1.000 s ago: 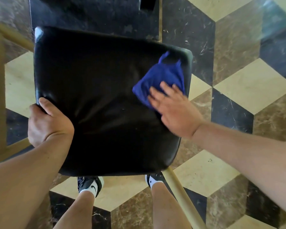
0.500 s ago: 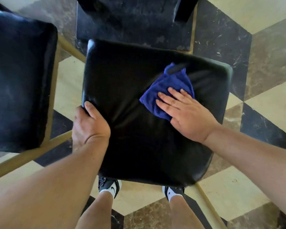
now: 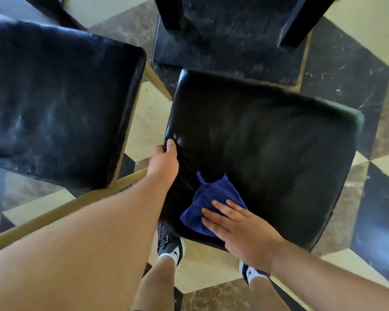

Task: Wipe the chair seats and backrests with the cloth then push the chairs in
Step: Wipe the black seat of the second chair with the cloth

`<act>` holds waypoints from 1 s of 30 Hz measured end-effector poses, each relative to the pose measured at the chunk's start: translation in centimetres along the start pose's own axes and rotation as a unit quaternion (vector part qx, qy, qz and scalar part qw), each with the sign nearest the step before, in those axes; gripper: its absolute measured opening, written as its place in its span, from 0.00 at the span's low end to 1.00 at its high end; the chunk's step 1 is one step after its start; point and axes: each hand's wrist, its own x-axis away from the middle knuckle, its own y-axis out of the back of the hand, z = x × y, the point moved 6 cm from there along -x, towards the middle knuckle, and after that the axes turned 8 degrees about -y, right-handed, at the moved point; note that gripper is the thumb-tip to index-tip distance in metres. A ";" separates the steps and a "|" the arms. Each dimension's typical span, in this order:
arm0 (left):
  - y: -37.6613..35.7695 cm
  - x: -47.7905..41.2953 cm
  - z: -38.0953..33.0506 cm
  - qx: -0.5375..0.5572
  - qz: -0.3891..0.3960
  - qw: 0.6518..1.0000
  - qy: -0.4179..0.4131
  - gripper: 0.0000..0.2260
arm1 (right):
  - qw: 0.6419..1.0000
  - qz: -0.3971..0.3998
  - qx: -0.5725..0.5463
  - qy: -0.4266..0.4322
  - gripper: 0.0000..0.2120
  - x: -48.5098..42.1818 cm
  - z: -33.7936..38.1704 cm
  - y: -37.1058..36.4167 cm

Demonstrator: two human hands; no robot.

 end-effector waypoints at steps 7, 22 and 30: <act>1.7 0.0 -0.3 0.153 0.131 0.965 0.166 0.26 | 0.969 -0.138 -0.081 -0.190 0.33 -10.8 -8.9 10.7; 2.0 -1.9 0.7 0.233 0.092 0.959 0.132 0.17 | 0.978 -0.074 -0.124 -0.152 0.33 -11.6 4.8 4.9; 2.7 -2.7 1.0 0.099 0.045 0.984 0.138 0.33 | 0.997 -0.013 -0.070 -0.003 0.28 -13.2 3.4 6.0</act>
